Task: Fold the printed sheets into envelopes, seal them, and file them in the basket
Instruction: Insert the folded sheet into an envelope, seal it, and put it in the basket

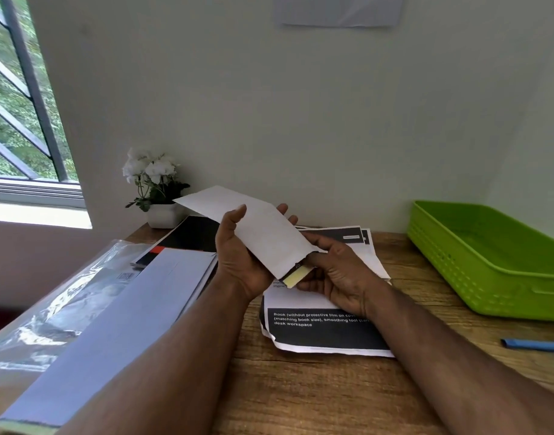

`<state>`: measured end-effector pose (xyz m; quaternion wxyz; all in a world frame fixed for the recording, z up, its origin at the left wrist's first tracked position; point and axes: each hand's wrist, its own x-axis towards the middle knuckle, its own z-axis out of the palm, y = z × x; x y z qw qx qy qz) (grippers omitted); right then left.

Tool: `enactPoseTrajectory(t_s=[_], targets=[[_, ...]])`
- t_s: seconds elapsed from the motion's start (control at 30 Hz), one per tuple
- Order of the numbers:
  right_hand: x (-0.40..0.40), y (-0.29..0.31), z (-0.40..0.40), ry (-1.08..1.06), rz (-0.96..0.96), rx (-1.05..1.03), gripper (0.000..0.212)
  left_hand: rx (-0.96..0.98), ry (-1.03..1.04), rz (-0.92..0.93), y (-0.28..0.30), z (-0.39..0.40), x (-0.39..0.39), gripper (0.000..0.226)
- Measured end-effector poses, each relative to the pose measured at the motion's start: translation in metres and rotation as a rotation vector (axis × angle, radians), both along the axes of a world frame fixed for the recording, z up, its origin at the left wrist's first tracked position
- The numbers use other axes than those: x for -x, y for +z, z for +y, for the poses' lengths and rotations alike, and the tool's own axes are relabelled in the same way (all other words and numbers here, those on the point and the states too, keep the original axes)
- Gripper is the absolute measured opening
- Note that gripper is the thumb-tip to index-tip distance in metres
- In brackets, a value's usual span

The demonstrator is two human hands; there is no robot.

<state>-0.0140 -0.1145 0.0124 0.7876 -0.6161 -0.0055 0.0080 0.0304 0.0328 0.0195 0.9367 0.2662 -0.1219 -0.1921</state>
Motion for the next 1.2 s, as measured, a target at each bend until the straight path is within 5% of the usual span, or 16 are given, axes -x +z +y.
enactPoseTrajectory(t_s=[0.1, 0.23, 0.33, 0.53, 0.67, 0.83, 1.0, 1.2], targets=[[-0.002, -0.006, 0.004, -0.205, -0.15, 0.301, 0.025, 0.007, 0.008, 0.055, -0.001, -0.003, 0.001, 0.06], [-0.003, -0.014, 0.004, -0.521, -0.608, 1.118, 0.035, -0.018, 0.032, 0.139, -0.004, -0.008, 0.002, 0.061], [0.001, -0.009, 0.011, -0.593, -0.826, 1.156, 0.029, 0.048, 0.057, 0.168, -0.004, -0.005, 0.0, 0.085], [0.005, -0.009, 0.008, -0.569, -1.159, 1.363, 0.025, 0.156, 0.115, 0.2, -0.007, 0.005, -0.011, 0.089], [0.007, -0.009, 0.01, -0.325, -1.167, 1.446, 0.044, 0.139, 0.124, 0.186, -0.007, 0.005, -0.011, 0.076], [-0.002, -0.021, 0.009, -0.38, -1.03, 1.691, 0.037, -0.102, 0.001, 0.087, -0.004, -0.008, 0.003, 0.045], [-0.005, -0.025, 0.003, -0.313, -0.926, 1.814, 0.048, 0.006, 0.02, 0.094, 0.0, 0.006, -0.006, 0.074], [-0.005, -0.023, 0.005, -0.142, -1.025, 1.899, 0.045, 0.125, 0.238, 0.155, -0.007, 0.036, -0.026, 0.073]])
